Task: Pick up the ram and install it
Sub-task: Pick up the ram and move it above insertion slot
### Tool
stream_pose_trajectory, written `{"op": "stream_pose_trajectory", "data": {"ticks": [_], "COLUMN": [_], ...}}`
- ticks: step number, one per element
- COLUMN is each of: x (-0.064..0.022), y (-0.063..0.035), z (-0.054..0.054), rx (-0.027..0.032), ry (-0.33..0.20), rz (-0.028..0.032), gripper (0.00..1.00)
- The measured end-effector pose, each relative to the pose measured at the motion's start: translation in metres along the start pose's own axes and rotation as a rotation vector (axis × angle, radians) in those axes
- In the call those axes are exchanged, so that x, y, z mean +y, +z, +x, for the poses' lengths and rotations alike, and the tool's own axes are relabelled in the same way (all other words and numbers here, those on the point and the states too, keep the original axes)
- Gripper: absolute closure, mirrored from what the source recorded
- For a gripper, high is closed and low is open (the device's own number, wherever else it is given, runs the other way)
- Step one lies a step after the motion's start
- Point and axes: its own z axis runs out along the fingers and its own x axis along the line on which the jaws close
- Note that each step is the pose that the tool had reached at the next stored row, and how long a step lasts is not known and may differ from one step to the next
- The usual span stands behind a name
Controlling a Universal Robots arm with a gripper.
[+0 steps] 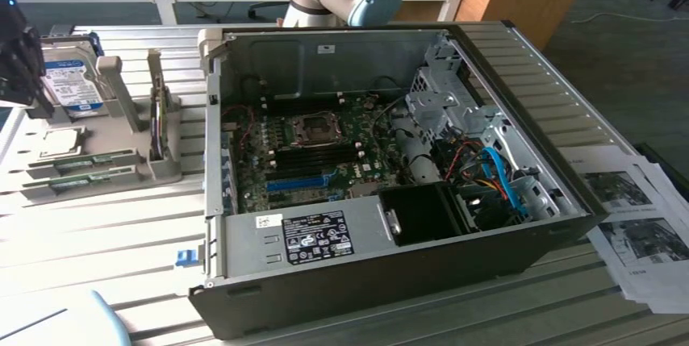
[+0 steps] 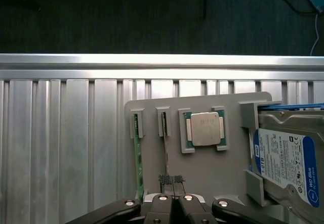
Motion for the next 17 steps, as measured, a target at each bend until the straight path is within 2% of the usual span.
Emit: {"op": "stream_pose_trajectory", "data": {"ticks": [6, 13, 17], "x": [-0.0003, -0.0002, -0.0003], "y": [0.0069, 0.0071, 0.0069], "z": [0.0002, 0.0003, 0.0043], "rx": [0.0001, 0.0000, 0.0001], "ry": [0.000, 0.000, 0.000], "rz": [-0.0002, 0.0000, -0.0001], "gripper": [0.91, 0.91, 0.91]}}
